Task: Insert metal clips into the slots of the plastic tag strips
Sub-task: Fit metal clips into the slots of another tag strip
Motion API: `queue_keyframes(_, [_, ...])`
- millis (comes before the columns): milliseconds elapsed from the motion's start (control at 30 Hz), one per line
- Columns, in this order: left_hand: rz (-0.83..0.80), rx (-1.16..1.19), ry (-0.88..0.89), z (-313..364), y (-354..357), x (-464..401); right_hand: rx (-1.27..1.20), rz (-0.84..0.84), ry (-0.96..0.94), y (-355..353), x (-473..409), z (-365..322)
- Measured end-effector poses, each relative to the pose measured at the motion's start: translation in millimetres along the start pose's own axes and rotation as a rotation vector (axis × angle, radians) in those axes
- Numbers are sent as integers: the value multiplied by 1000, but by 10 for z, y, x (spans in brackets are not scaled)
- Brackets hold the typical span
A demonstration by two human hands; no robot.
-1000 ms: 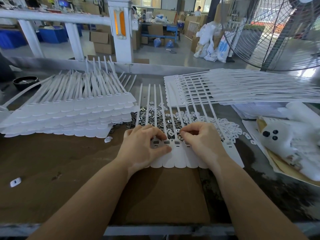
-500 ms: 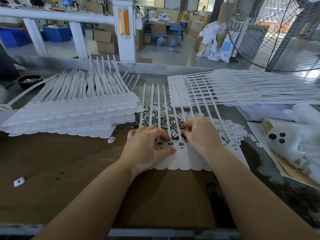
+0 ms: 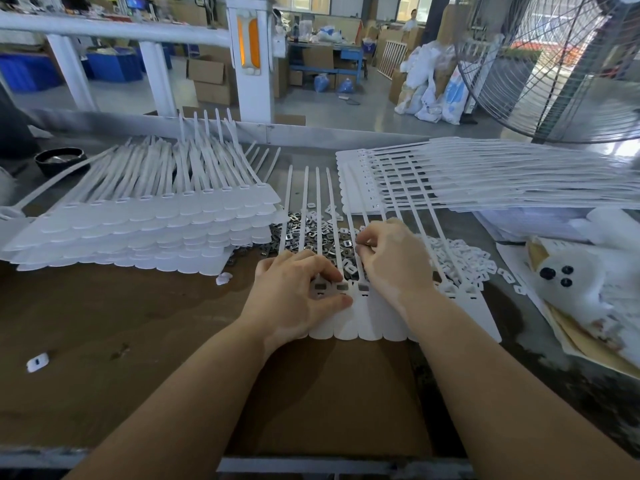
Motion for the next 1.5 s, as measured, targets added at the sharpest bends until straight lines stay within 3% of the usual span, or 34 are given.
queue_keyframes(167, [7,2,8,3,-2,10,98,-123,9,150,-83,-87])
queue_keyframes(467, [-4,-7,1,-6,3,9,7,-103,58,162,-98,-58])
queue_keyframes(867, [-6,-6,-7,-9,9,6,96,-124,63,167,-116,-69])
queue_keyframes(1233, [2,2,7,-2,-3,8,-394,-25,44,-30,19,73])
queue_keyframes(1500, [-13,-9,8,-9,7,-8,-421,44,41,-240,276,236])
Point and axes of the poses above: each hand's wrist, its own x-axis away from the middle knuckle, its own y-axis out of the palm, z = x × y, the point moved 7 cm from there along -x, towards the middle knuckle, and after that the axes turned 14 degrees about -z, right-handed, at the moved point
